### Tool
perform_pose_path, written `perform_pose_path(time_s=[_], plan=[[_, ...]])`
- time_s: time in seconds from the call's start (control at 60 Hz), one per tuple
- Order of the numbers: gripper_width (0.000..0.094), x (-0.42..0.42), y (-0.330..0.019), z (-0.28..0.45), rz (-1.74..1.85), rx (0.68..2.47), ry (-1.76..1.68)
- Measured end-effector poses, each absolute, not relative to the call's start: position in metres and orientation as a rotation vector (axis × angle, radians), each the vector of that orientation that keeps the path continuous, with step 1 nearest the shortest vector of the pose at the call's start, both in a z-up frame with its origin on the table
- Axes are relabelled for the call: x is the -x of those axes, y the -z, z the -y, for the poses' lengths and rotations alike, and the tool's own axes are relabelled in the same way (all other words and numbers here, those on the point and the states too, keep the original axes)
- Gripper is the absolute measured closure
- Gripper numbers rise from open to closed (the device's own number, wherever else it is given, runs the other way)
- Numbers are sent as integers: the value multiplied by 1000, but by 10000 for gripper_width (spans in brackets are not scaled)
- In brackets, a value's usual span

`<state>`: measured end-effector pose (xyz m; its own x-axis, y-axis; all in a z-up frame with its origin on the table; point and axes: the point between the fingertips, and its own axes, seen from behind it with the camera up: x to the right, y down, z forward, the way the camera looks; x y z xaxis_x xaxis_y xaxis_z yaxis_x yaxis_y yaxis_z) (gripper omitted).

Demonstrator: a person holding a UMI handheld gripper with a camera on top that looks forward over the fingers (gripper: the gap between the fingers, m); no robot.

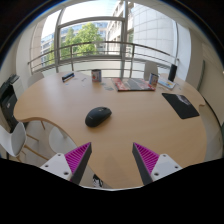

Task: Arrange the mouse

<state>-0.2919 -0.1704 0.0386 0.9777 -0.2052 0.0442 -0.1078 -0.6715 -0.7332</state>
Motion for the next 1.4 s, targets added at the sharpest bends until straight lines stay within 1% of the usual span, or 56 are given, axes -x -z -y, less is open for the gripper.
perform_pose_path(time_s=[0.2,0.333,0.35,0.467,0.517,0.583,0.617,0.667,0.7,0.85,0.917,0.967,1.017,1.067,1.15,1.283,1.35,1.4], plan=[[95,339,-9,77,-127,2286,42],[93,333,10,34,-171,2324,68],[78,333,11,29,-182,2329,67],[114,328,15,-2,-215,2327,51],[145,330,16,-9,-207,2325,55],[220,333,17,-16,-159,2322,81],[282,336,16,-20,-134,2313,83],[414,343,16,-25,-107,2310,63],[416,343,17,-26,-91,2309,60],[519,348,16,-26,-34,2305,62],[547,353,13,-21,0,2314,37],[553,354,0,-19,38,2296,38],[553,358,-24,-18,75,2257,40],[555,360,-58,-10,86,2208,-6],[555,351,-132,-4,69,2107,-48],[557,292,-246,5,30,1921,-102],[556,238,-281,2,2,1866,-83],[556,190,-297,1,-21,1832,-59]])
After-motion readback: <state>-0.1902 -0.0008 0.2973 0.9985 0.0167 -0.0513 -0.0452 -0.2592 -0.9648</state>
